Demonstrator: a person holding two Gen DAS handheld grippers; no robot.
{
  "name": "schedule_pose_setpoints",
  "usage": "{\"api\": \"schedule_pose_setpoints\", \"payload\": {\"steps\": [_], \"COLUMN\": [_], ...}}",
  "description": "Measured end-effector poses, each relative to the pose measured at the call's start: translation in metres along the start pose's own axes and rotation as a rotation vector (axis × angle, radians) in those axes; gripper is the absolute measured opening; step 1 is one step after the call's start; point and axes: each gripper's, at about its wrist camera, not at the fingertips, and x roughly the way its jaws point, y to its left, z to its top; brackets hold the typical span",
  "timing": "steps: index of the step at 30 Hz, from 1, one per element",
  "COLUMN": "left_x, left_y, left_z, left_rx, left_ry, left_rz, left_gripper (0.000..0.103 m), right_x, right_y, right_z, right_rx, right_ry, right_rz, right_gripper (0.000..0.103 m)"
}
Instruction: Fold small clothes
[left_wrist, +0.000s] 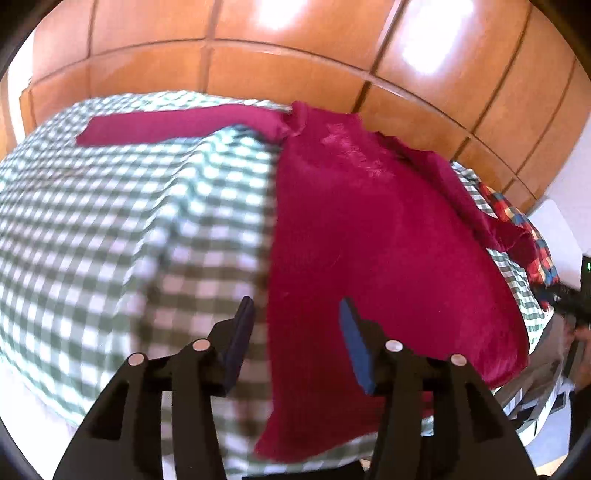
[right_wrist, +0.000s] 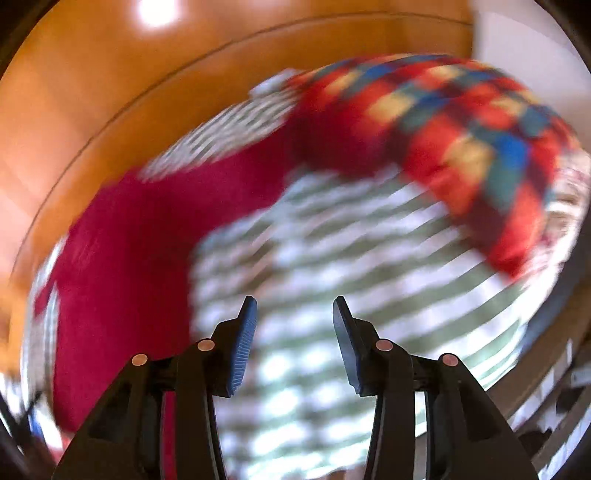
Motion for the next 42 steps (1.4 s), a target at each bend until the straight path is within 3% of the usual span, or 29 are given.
{"api": "schedule_pose_setpoints", "payload": {"steps": [2,4,6,7,10,13,16,17,18,20,22,24,27,30,33,39,42], "left_x": [0.008,0.014,0.022,0.022,0.033,0.040,0.046,0.049,0.050,0.052,0.054,0.055,0.061,0.070,0.075,0.073,0.070], "left_y": [-0.016,-0.029,-0.040,-0.044,-0.057,-0.065,-0.074,-0.076,-0.077,-0.080,-0.082,-0.082,-0.080,-0.078,-0.078,-0.070,-0.067], "left_z": [0.004,0.008,0.011,0.010,0.010,0.008,0.008,0.009,0.009,0.009,0.009,0.010,0.014,0.018,0.018,0.019,0.023], "left_rx": [0.024,0.046,0.052,0.051,0.058,0.079,0.084,0.081,0.079,0.085,0.102,0.119,0.129,0.125,0.135,0.108,0.092], "left_ry": [0.001,0.007,0.020,0.027,0.056,0.077,0.086,0.087,0.088,0.088,0.086,0.081,0.086,0.098,0.106,0.105,0.098], "left_rz": [-0.011,-0.023,-0.041,-0.049,-0.070,-0.073,-0.082,-0.089,-0.097,-0.104,-0.103,-0.103,-0.111,-0.119,-0.095,-0.119,-0.128], "left_gripper": [0.054,0.057,0.058,0.059,0.060,0.061,0.061,0.062,0.062,0.062,0.062,0.062,0.063,0.063,0.062,0.063,0.063], "right_x": [0.000,0.011,0.020,0.022,0.038,0.060,0.084,0.091,0.100,0.110,0.108,0.097,0.061,0.042,0.033,0.016,0.016], "right_y": [-0.022,-0.040,-0.053,-0.062,-0.062,-0.048,-0.035,-0.039,-0.041,-0.047,-0.047,-0.048,-0.032,-0.017,-0.011,0.018,0.068], "right_z": [0.023,0.037,0.041,0.041,0.038,0.045,0.060,0.065,0.071,0.082,0.092,0.106,0.147,0.189,0.222,0.252,0.254], "right_rx": [0.078,0.216,0.390,0.505,0.728,0.839,0.881,0.909,0.942,0.940,0.892,0.808,0.622,0.486,0.441,0.339,0.247], "right_ry": [-0.036,0.013,0.012,-0.036,-0.090,-0.106,-0.114,-0.121,-0.123,-0.109,-0.104,-0.134,-0.237,-0.279,-0.322,-0.355,-0.372], "right_rz": [0.015,0.161,0.321,0.413,0.620,0.654,0.603,0.584,0.540,0.440,0.331,0.287,0.198,0.097,-0.007,-0.036,0.060], "right_gripper": [0.042,0.042,0.059,0.071,0.072,0.072,0.072,0.065,0.057,0.023,0.008,0.007,0.007,0.007,0.007,0.007,0.007]}}
